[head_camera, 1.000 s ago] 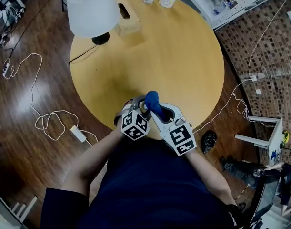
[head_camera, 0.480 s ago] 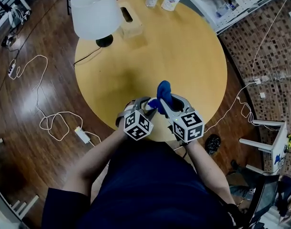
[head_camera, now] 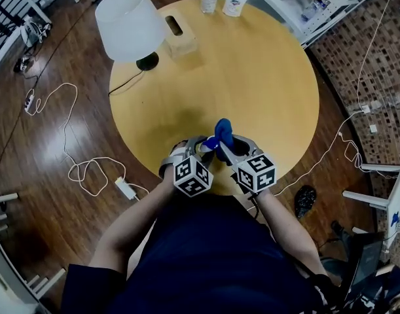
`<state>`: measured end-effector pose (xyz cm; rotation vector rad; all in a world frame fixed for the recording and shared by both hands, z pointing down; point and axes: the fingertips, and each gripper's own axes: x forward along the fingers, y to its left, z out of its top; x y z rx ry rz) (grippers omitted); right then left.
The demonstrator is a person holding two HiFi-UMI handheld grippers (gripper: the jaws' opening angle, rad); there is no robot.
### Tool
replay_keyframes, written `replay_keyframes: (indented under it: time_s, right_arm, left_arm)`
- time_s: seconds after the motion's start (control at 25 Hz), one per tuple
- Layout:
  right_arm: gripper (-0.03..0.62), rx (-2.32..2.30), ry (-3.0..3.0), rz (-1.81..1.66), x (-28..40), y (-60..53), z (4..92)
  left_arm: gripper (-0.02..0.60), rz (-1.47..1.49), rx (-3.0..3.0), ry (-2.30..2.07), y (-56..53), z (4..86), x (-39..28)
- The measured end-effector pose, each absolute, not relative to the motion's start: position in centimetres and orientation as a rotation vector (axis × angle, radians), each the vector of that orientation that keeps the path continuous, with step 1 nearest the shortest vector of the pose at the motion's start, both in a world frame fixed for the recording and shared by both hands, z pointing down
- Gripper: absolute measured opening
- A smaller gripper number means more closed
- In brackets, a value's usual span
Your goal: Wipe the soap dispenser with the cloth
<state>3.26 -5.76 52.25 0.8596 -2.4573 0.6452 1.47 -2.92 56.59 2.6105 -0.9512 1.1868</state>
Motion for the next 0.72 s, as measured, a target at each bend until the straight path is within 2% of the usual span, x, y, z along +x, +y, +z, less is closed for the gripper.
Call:
replay_keyframes:
  time_s: [0.2,0.44,0.72]
  right_arm:
    - [0.103,0.808,-2.455,0.591,2.6,-6.1,54.1]
    - [0.103,0.921,-2.335,0.651,6.8,-7.7,55.7]
    - [0.103,0.631,-2.478,0.613,1.9,-6.6,52.9]
  left_arm:
    - [0.193,1.183,2.595,-0.941,-2.5,57.0,1.2]
    - [0.195,1.182,2.583,-0.947,-2.5,57.1,1.5]
    - [0.198,1.241,2.673,-0.830,-2.3,57.3,1.3]
